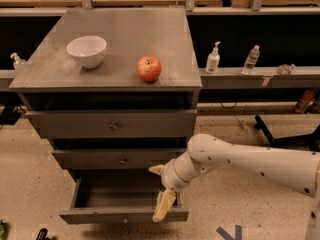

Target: Close bottom drawer

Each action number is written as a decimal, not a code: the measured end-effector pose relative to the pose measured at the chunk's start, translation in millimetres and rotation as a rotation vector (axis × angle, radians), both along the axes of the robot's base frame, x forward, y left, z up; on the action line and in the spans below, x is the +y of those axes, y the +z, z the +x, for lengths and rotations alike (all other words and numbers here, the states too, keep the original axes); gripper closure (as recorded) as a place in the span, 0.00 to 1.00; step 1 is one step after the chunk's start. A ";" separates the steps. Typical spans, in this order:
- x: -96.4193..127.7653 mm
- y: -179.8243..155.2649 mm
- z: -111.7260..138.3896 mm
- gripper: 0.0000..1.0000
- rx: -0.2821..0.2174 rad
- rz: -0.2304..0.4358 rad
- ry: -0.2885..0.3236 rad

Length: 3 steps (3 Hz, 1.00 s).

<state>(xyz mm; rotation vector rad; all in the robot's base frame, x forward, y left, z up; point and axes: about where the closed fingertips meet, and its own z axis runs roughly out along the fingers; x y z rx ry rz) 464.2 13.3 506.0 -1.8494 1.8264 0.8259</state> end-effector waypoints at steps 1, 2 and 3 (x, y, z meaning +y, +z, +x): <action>9.1 -100.0 -18.4 0.00 0.074 0.055 0.063; 15.2 -132.4 -24.4 0.00 0.074 0.099 0.111; 16.9 -138.9 -26.9 0.00 0.079 0.108 0.117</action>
Offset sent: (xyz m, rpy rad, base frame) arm -0.0288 0.0198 -0.1701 0.1507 0.0691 0.1661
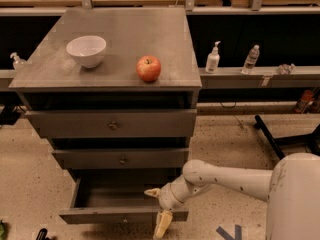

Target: Close bottom drawer

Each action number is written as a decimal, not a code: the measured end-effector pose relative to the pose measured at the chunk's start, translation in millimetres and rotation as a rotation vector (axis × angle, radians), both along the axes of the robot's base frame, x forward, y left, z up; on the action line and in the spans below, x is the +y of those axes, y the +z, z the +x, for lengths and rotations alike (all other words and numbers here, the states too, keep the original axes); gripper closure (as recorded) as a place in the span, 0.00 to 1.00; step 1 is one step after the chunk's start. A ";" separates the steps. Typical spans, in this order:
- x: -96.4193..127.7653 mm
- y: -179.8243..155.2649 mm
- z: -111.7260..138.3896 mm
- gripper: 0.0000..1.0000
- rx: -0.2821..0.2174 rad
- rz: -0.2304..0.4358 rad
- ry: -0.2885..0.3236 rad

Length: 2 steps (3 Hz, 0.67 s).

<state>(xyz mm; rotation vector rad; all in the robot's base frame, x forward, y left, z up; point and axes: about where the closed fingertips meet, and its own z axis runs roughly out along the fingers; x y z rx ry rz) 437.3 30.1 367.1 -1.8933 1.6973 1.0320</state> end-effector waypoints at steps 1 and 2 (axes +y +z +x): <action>3.7 -31.0 1.6 0.00 0.037 0.032 0.002; 6.9 -62.0 -3.9 0.14 -0.001 0.099 0.003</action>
Offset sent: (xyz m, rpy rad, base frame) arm -0.0062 0.0022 -0.1005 0.2416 -0.1707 0.0218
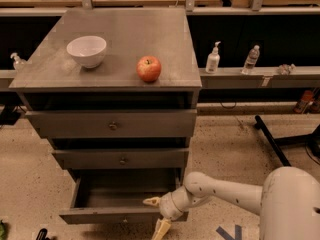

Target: Close bottom drawer

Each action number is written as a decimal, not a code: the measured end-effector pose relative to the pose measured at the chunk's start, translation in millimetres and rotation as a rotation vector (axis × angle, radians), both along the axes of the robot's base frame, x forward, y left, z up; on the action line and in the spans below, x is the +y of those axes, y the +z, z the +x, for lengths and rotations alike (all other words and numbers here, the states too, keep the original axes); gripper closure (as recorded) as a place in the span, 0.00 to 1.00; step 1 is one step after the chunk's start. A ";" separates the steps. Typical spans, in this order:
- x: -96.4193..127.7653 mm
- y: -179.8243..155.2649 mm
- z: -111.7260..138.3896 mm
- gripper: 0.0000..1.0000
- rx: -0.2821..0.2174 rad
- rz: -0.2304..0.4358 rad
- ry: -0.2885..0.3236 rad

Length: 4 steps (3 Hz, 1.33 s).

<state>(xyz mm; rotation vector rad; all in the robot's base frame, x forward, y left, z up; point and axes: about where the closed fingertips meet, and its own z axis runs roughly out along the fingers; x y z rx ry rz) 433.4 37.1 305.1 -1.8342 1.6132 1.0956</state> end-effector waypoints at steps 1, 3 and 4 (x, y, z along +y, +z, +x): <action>-2.1 -18.9 -3.7 0.38 -0.107 0.074 -0.013; 0.7 -25.6 -9.0 0.98 -0.122 0.100 -0.012; 12.3 -57.0 -14.3 1.00 -0.008 0.197 -0.130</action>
Offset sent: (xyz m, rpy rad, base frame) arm -0.0036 -0.0020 -0.0182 0.0710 -0.1023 -0.0125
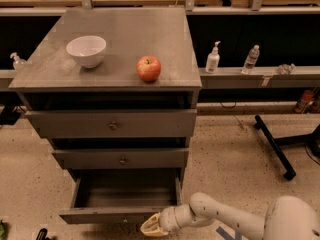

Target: Close bottom drawer

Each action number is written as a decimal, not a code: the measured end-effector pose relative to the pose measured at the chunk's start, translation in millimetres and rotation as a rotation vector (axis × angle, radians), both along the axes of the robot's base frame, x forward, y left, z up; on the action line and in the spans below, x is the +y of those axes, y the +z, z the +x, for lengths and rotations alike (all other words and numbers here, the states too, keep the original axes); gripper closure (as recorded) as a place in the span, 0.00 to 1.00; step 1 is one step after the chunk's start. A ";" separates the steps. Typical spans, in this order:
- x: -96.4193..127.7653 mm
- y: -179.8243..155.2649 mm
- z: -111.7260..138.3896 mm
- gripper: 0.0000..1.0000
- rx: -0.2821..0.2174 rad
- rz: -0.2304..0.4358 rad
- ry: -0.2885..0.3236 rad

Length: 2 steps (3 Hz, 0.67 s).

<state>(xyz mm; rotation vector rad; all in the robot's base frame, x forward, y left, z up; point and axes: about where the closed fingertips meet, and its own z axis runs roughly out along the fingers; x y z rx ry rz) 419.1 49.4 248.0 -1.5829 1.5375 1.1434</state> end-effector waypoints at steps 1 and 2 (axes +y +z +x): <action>16.9 -63.5 -39.9 1.00 0.261 0.130 -0.232; 30.4 -73.6 -61.8 1.00 0.290 0.142 -0.209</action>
Offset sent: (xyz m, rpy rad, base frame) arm -0.0211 0.0089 -0.0420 0.1088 0.1881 -0.1707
